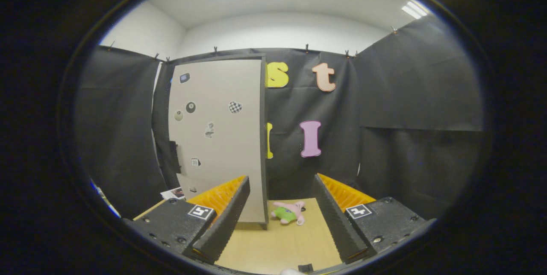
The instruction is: Open the shoe cabinet door, grab the shoes and put them into the shoe cabinet, then close the shoe cabinet door.
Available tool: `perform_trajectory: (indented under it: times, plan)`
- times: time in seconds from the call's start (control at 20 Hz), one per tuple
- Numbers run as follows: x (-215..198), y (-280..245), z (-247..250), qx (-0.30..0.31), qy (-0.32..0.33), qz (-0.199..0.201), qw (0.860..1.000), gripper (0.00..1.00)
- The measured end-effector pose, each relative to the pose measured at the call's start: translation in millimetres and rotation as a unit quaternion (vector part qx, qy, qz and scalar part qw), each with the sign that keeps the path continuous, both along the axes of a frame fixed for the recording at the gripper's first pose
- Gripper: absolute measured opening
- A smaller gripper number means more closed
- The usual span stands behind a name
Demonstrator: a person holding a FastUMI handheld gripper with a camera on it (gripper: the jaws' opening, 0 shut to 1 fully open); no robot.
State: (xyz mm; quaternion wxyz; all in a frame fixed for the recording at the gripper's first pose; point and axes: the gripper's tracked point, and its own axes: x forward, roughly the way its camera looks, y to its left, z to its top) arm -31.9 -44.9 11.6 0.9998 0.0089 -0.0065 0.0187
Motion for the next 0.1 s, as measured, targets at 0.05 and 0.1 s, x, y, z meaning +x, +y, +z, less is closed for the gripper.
perform_trajectory:
  times: [0.05, 0.1]
  plan:
    - [0.3, 0.0, -0.5, 0.001, 0.001, 0.0, 1.0, 0.97]
    - [0.3, 0.2, -0.5, 0.002, 0.002, 0.0, 1.0, 0.98]
